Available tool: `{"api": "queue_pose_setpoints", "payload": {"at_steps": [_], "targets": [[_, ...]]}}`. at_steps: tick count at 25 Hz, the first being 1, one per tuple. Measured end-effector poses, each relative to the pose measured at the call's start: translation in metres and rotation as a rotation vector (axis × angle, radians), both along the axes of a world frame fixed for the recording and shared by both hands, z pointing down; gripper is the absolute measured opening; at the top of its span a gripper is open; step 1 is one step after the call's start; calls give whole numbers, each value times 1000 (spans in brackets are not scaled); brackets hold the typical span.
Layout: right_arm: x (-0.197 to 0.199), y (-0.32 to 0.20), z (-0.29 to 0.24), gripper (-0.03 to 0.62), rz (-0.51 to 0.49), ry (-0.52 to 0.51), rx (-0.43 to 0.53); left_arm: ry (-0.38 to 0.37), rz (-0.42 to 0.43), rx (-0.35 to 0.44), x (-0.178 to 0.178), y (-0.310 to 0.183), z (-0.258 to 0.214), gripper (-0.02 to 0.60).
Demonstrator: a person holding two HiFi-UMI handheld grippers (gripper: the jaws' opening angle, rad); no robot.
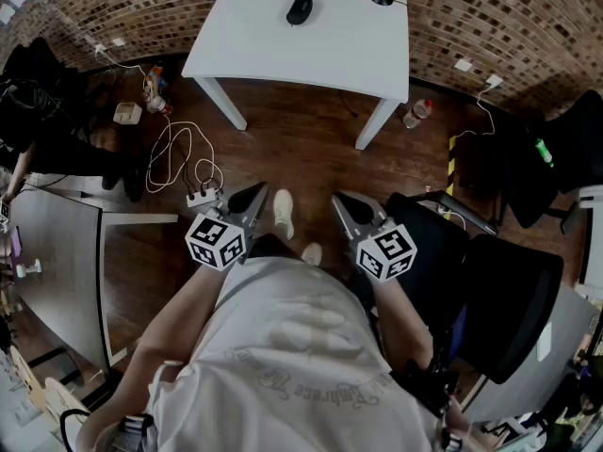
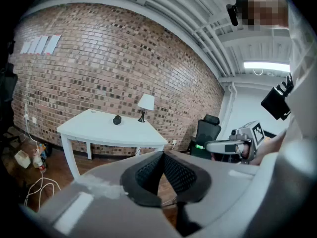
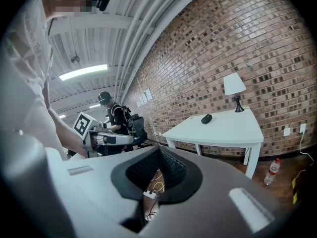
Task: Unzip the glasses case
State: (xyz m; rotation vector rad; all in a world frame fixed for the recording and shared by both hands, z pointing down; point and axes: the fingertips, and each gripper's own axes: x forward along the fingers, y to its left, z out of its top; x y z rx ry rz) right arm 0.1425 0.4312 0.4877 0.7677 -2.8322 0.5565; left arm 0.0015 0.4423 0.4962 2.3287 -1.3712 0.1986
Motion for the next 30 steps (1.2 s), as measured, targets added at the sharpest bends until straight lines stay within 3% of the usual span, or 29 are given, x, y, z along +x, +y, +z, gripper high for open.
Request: {"api": "queue_pose_setpoints", "payload": {"at_steps": [6,15,22,30], "targets": [[8,-41,6,8,54,42,-23,33,73,9,17,-56,7,6],[-28,-144,-9,8,138,88,6,71,166,73,-18,-171,-17,6],[-83,-207,-19,8,121,102,37,78,100,55,-96,-219,-11,6],[-111,-252,-6,8,97,87,-15,103,5,2,-141,-237,10,6]]}}
